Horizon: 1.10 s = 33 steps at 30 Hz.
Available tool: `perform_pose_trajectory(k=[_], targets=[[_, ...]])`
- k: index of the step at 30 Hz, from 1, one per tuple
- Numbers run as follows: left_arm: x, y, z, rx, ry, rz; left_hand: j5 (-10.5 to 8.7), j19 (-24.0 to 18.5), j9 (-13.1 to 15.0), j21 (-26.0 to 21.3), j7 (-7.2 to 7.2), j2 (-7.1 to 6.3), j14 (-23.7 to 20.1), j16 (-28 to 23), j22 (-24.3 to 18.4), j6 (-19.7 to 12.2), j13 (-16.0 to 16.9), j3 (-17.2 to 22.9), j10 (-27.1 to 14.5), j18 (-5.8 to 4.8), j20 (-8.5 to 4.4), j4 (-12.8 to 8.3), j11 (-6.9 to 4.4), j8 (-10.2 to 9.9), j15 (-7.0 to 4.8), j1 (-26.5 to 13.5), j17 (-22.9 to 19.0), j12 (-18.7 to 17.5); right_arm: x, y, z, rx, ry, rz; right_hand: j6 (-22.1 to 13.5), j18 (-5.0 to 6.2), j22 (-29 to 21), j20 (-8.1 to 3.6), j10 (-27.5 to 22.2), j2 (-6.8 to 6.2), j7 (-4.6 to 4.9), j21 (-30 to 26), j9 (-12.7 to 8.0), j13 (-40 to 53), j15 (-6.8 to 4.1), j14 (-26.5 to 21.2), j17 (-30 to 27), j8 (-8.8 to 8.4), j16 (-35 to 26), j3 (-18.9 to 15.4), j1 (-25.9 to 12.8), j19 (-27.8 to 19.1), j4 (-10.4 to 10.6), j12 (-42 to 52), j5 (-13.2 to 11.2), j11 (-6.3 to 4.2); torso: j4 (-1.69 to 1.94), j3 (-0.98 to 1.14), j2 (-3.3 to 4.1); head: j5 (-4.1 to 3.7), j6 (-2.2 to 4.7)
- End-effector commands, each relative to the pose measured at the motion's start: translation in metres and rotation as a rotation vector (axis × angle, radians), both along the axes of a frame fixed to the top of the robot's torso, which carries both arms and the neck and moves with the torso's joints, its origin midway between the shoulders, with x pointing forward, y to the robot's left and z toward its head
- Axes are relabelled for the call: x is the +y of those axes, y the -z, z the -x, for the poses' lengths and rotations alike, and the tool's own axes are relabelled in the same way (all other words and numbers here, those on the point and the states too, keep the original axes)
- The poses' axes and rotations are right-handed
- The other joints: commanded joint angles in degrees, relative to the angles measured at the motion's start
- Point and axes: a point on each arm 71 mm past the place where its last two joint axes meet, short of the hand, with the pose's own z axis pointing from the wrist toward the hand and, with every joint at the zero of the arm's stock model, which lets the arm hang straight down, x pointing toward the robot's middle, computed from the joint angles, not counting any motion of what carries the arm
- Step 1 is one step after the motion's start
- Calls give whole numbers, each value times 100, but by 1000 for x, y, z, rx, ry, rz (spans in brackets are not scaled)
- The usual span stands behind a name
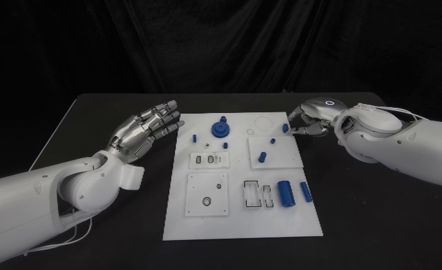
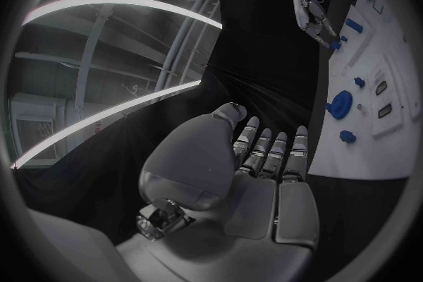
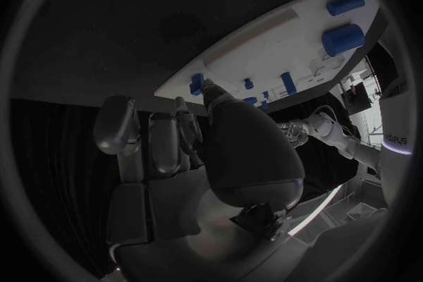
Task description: Assemble the parts on the task board
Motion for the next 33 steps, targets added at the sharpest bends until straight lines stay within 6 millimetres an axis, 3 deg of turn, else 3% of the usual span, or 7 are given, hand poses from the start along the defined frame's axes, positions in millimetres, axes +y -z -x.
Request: perform_pose_trajectory(k=[1, 9, 17, 27, 33], targets=[[-1, 1, 1, -2, 11, 17, -34, 22, 5, 28, 48, 12, 4, 32, 9, -4, 8, 43, -7, -78, 7, -9, 47, 35, 23, -53, 9, 14, -1, 4, -2, 6, 11, 4, -37, 60, 762, 0, -57, 1, 13, -56, -10, -28, 10, -57, 243, -10, -52, -12, 62, -46, 43, -31, -35, -8, 6, -8, -6, -7, 0], [1, 4, 3, 5, 9, 17, -34, 28, 4, 32, 48, 12, 4, 33, 10, -10, 7, 46, -8, -78, 7, -10, 48, 32, 23, -54, 9, 14, 2, 9, -4, 17, 11, 11, -44, 71, 742, 0, -82, 4, 11, -119, -19, -49, 10, -80, 210, -11, -94, -19, 72, -75, 50, -52, -50, -7, 6, -16, -15, -4, -14], [2, 7, 4, 13, 8, 17, -34, 31, 4, 34, 48, 12, 3, 33, 11, -12, 7, 49, -9, -79, 7, -10, 49, 32, 24, -55, 9, 14, 7, 13, -6, 27, 9, 15, -59, 83, 719, 0, -104, 3, 8, -196, -36, -69, 10, -102, 176, -13, -141, -32, 89, -105, 56, -72, -91, -8, 11, -4, -5, -10, -20], [3, 10, 5, 22, 9, 15, -35, 33, 3, 35, 48, 12, 4, 35, 12, -16, 7, 52, -10, -80, 7, -11, 50, 30, 25, -56, 9, 15, 10, 23, -7, 49, 9, 23, -71, 100, 686, 2, -162, 7, 9, -303, -52, -115, 12, -134, 130, -7, -205, -42, 122, -148, 52, -114, -109, -7, 2, -5, 2, -5, -19], [3, 11, 5, 25, 9, 14, -35, 33, 3, 35, 48, 12, 4, 35, 12, -16, 7, 52, -10, -80, 7, -11, 50, 30, 25, -56, 9, 15, 13, 27, -7, 50, 0, 20, 104, 100, 671, 4, -167, 29, 15, -379, -21, -118, 14, -125, 130, 58, -239, -37, 241, -128, 18, -129, 195, -4, 2, -5, 0, 2, -22]])
